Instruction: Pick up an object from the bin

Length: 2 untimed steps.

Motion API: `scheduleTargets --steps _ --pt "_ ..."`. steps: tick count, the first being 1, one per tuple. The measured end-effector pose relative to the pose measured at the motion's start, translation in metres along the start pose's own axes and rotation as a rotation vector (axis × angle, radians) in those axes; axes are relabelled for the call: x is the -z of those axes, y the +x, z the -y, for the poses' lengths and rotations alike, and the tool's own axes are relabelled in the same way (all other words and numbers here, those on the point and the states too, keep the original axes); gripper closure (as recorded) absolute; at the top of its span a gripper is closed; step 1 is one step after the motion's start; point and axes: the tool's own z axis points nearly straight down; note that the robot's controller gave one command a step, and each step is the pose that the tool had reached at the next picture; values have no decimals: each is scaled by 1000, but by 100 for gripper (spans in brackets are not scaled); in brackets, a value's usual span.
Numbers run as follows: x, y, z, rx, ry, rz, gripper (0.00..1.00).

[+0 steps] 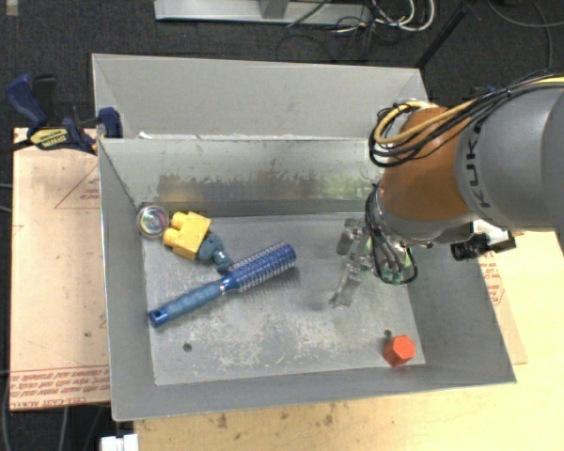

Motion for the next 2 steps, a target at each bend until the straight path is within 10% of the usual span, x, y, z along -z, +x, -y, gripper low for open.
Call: scheduleTargets --steps 1,2 --pt "-2 -11 -83 29 -6 2 0" --pt "-38 -33 -93 100 -1 0 0"
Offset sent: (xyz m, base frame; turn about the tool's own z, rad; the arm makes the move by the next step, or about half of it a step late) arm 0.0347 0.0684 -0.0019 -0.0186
